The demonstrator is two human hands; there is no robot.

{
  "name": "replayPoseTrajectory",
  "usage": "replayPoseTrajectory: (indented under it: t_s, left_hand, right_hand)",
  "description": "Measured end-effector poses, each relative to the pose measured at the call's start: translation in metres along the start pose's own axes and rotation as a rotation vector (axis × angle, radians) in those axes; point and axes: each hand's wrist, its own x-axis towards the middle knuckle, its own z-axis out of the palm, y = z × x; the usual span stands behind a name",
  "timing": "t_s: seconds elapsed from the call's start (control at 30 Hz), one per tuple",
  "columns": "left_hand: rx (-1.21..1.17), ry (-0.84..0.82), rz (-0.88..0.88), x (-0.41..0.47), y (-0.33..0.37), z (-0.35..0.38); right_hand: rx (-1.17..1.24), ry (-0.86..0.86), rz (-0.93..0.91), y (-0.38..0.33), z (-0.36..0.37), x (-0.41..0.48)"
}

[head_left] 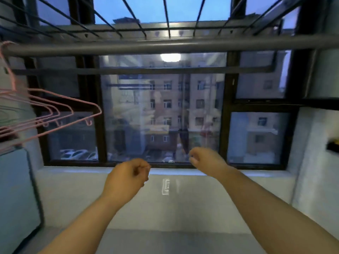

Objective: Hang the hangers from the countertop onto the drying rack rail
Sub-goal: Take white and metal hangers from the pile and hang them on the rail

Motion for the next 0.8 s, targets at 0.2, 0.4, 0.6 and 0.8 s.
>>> replayPoseTrajectory:
  t_s: [0.2,0.4,0.6,0.8]
  left_hand:
    - [-0.066,-0.411,-0.087,-0.023,0.076,0.126]
    - [-0.049,-0.567,0.078,-0.086,0.173,0.274]
    - [-0.156,-0.768,0.138,-0.141,0.258,0.407]
    - [-0.14,-0.945,0.304,-0.184,0.327,0.519]
  right_hand:
    - [0.1,0.011,0.279,0.155,-0.044,-0.113]
    - [0.203,0.077,0.483,0.298,-0.103,-0.244]
    - [0.084,0.112,0.707,0.402,-0.155,-0.368]
    - [0.042,0.16,1.014,0.485,-0.178,-0.471]
